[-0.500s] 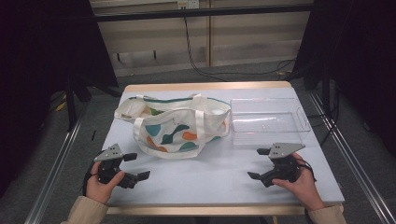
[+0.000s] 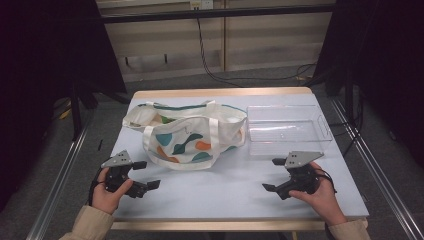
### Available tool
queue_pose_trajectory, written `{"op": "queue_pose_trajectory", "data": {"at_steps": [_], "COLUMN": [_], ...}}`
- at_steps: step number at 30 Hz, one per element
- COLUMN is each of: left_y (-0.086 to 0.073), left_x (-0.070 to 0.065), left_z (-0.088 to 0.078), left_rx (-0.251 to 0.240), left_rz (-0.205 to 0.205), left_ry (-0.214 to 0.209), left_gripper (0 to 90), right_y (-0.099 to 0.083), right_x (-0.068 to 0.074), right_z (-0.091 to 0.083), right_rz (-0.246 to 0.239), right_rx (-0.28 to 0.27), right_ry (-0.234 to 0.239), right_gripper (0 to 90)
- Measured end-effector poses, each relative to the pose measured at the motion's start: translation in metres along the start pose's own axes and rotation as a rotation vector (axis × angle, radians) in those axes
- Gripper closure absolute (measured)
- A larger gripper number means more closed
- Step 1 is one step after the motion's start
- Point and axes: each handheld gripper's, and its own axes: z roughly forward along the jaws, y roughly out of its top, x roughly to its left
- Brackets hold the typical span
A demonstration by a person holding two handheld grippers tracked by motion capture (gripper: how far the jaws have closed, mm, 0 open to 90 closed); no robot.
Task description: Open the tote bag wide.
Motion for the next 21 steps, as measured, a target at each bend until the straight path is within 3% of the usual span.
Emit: {"op": "queue_pose_trajectory", "data": {"at_steps": [13,21], "left_y": [0.017,0.03], "left_x": [0.004,0.001], "left_z": [-0.008,-0.014], "left_rx": [0.013,0.016], "left_rz": [0.002,0.009], "left_ry": [-0.003,0.003], "left_gripper": [3.0,2.3], "right_y": [0.019,0.03], "right_x": [-0.006,-0.01], "right_z": [-0.001,0.001], "right_rz": [0.012,0.008], "right_rx": [-0.014,0.007], "right_ry": [0.017,0.027], "right_gripper": [9.6,9.7]}}
